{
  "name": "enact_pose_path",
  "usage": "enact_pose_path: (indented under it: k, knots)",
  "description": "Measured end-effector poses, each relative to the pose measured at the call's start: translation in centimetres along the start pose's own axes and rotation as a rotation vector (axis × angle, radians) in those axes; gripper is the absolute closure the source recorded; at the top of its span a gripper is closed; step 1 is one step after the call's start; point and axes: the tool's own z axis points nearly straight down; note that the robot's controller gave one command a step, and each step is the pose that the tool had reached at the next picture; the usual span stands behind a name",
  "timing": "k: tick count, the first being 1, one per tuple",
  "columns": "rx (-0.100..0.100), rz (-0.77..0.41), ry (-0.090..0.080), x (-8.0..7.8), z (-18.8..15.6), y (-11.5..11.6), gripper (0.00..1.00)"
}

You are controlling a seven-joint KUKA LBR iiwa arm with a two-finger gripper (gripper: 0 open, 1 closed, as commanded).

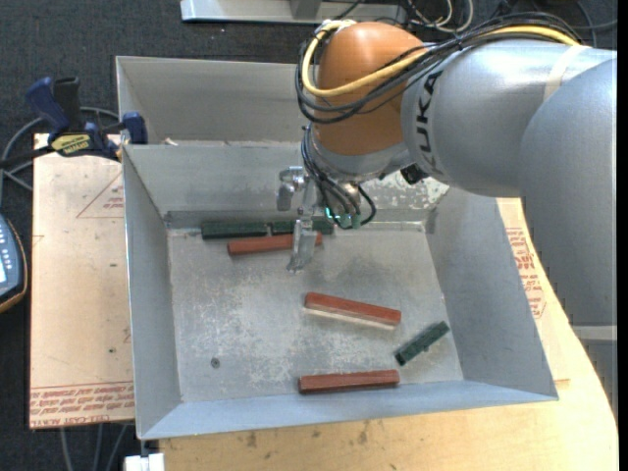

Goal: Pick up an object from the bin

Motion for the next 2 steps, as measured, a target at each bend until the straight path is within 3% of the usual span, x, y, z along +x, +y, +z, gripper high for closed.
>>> enact_pose_path:
  k: [1,2]
  knots:
    - [0.001,0.256,-0.008,-0.9,0.8,-7.4,0.00]
    - [0.001,0.334,0.000,6.1,3.6,-10.5,0.00]
